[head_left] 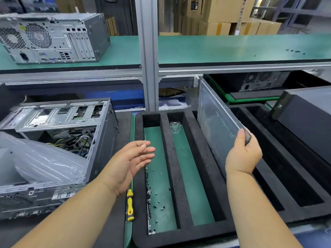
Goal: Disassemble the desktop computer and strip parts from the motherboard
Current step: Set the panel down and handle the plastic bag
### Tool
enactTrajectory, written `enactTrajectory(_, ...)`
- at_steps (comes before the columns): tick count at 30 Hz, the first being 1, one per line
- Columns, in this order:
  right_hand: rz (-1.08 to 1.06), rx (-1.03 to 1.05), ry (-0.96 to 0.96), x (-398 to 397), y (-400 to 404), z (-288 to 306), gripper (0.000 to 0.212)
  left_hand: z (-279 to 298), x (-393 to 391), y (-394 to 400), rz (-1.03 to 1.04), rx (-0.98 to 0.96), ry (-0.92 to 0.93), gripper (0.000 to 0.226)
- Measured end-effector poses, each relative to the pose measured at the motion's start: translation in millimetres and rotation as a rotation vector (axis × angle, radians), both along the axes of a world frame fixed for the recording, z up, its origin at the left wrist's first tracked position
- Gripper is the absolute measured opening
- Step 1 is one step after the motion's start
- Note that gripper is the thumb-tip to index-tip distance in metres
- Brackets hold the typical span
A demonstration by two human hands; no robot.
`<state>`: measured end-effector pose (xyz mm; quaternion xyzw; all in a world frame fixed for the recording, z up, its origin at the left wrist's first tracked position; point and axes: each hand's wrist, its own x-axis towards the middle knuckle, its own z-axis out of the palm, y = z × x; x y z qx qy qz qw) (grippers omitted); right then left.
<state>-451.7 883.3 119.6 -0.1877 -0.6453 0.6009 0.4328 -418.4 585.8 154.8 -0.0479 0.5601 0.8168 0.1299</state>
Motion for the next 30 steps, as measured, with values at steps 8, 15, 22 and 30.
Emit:
enactTrajectory(8, 0.026, 0.000, -0.068, -56, 2, 4, 0.035, 5, -9, -10, 0.055, -0.018, 0.036, 0.038)
enactTrajectory(15, 0.013, -0.031, -0.105, -72, 11, 4, 0.037, 5, -11, -13, 0.070, -0.025, 0.049, 0.037)
enactTrajectory(22, 0.098, 0.027, -0.194, -51, 17, 1, 0.033, 6, -10, -5, 0.035, -0.016, 0.070, 0.036)
enactTrajectory(30, 0.057, 0.243, -0.032, -20, -3, 36, 0.055, 13, 3, -17, 0.004, -0.009, 0.113, 0.036)
